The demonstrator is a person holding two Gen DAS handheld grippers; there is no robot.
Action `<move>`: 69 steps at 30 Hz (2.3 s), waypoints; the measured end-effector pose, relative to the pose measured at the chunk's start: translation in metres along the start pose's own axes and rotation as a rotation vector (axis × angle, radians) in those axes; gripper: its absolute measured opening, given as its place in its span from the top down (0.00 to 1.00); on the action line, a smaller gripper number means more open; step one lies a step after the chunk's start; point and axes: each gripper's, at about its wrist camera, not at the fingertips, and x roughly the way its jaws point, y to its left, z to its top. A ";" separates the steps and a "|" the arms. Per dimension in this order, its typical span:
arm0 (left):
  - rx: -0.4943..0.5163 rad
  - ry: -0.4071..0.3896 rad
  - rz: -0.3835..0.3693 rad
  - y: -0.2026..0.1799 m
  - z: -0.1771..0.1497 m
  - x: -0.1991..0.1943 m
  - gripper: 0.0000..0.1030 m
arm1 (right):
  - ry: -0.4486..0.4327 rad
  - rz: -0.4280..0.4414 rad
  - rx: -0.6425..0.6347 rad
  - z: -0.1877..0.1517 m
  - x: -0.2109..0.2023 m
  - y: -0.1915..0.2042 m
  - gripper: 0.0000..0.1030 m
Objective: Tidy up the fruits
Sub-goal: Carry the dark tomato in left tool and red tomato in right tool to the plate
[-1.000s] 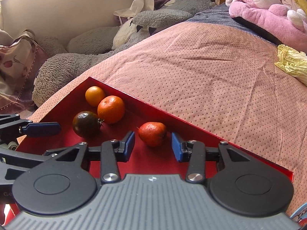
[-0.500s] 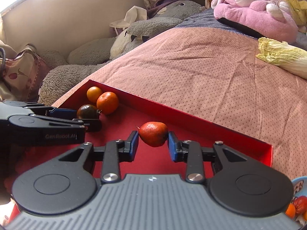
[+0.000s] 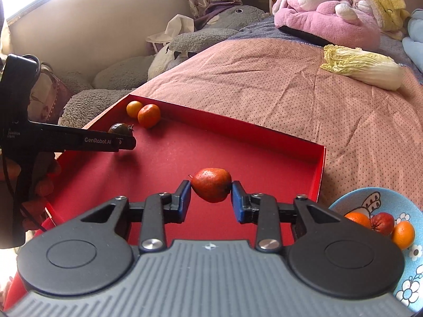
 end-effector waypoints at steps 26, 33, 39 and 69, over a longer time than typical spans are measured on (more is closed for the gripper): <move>0.068 -0.053 -0.029 -0.061 -0.024 -0.054 0.62 | -0.091 0.012 -0.004 -0.026 -0.071 -0.002 0.63; 0.098 -0.058 -0.050 -0.079 -0.026 -0.058 0.62 | -0.104 -0.008 0.018 -0.036 -0.084 -0.013 0.63; 0.133 -0.057 -0.067 -0.097 -0.027 -0.059 0.62 | -0.116 -0.020 0.044 -0.041 -0.093 -0.024 0.63; 0.290 -0.058 -0.176 -0.187 -0.031 -0.063 0.62 | -0.154 -0.129 0.203 -0.076 -0.128 -0.096 0.63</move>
